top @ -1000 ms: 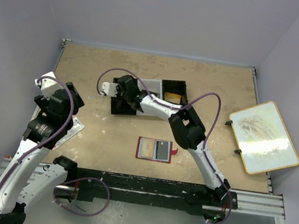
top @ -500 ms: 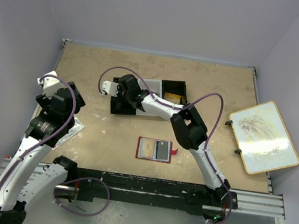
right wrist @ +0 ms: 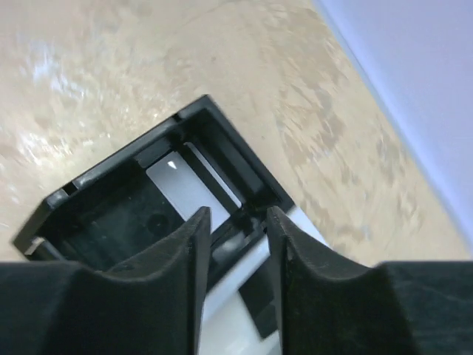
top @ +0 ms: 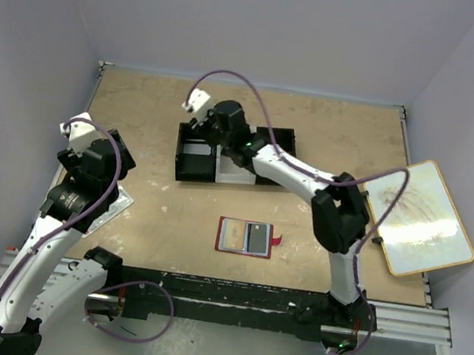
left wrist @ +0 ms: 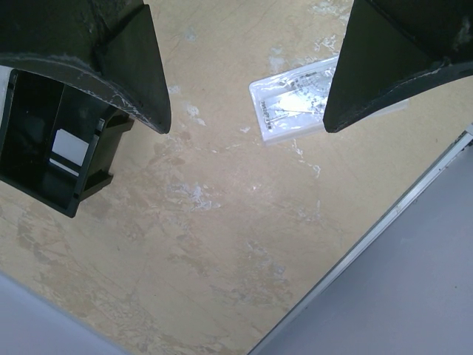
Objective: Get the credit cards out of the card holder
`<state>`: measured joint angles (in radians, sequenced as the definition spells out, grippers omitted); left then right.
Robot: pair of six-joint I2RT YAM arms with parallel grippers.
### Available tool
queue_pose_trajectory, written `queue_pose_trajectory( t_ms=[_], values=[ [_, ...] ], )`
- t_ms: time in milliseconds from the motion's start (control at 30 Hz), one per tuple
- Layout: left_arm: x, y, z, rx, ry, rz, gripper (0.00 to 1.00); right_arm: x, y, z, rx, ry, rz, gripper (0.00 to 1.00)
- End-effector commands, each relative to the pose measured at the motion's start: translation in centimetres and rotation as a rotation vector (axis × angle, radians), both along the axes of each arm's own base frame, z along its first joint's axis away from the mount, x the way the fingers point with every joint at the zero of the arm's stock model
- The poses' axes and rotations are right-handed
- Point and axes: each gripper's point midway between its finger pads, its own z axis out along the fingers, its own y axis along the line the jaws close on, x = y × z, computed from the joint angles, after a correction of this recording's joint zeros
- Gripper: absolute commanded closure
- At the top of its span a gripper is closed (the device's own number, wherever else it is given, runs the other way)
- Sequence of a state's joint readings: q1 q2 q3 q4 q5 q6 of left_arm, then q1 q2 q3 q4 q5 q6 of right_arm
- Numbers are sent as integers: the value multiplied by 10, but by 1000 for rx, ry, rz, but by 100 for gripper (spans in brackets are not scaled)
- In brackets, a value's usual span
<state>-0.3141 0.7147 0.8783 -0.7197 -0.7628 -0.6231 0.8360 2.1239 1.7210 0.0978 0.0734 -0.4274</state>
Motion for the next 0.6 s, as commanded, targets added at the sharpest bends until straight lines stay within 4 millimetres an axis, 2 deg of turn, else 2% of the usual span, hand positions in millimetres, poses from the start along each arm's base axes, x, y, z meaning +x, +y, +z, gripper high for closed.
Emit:
queue_pose_trajectory(
  t_ms=[0,100,233,333,567],
  values=[
    [3,1,9,4,-29,-3,18,18,-69,58,459,242,-358,65],
    [4,0,9,3,-28,-9,18,5,-99,22,510,430,-458,73],
    [5,-2,8,1,-24,-16,18,-12,-101,-20,449,540,-470,79],
    [5,-2,6,2,-19,-18,18,-5,-105,-37,388,541,-524,80],
    [5,-1,5,5,-14,-11,18,2,-97,-65,326,579,-572,80]
  ],
)
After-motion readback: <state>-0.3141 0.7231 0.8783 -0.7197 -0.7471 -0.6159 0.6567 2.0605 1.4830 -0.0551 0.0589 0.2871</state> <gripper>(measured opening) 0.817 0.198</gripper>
